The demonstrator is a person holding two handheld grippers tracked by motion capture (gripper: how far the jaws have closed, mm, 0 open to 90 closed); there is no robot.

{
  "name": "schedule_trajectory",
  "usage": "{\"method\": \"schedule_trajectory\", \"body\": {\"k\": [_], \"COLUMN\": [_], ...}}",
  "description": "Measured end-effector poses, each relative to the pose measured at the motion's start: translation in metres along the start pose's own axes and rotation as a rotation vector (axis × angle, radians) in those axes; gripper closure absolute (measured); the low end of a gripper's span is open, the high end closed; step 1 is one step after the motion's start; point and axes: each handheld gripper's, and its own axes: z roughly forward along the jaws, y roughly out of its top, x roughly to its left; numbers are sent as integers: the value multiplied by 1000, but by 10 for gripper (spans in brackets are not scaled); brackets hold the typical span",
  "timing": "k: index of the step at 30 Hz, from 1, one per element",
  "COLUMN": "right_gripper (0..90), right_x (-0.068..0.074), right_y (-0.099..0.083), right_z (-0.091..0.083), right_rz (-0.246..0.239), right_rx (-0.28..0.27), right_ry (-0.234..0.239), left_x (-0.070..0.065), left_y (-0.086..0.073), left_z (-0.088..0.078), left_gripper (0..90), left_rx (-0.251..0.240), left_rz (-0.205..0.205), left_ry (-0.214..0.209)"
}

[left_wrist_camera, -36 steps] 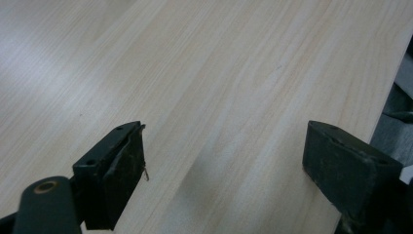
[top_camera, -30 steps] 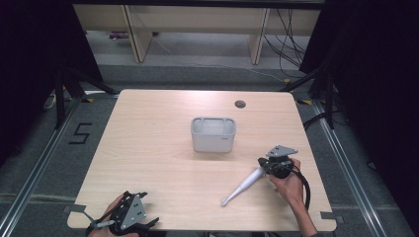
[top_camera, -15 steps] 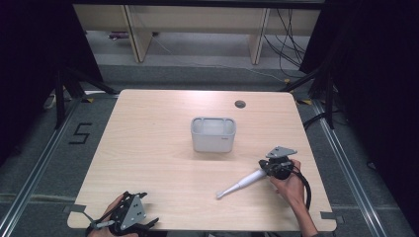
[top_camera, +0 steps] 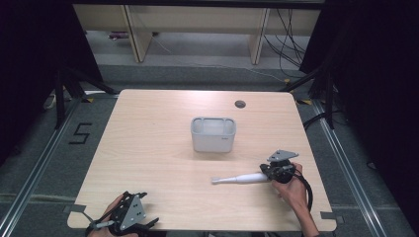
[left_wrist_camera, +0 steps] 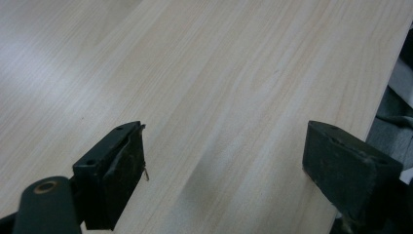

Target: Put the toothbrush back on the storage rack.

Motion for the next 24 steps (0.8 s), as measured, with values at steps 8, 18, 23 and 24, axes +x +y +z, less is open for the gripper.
{"method": "schedule_trajectory", "body": {"k": [8, 18, 23, 24], "right_gripper": [875, 875, 875, 875], "right_x": [3, 13, 14, 15], "right_y": [-4, -4, -5, -5], "right_z": [-5, -10, -12, -12], "right_rz": [-13, -14, -38, -29], "right_rx": [9, 29, 35, 35], "right_ry": [10, 32, 29, 28], "left_x": [0, 0, 1, 0], "left_y": [0, 0, -1, -1], "left_z": [0, 0, 0, -1], "left_gripper": [150, 151, 150, 150], "left_rx": [0, 3, 5, 2], "left_rz": [2, 2, 5, 0], "left_ry": [1, 5, 7, 1]}}
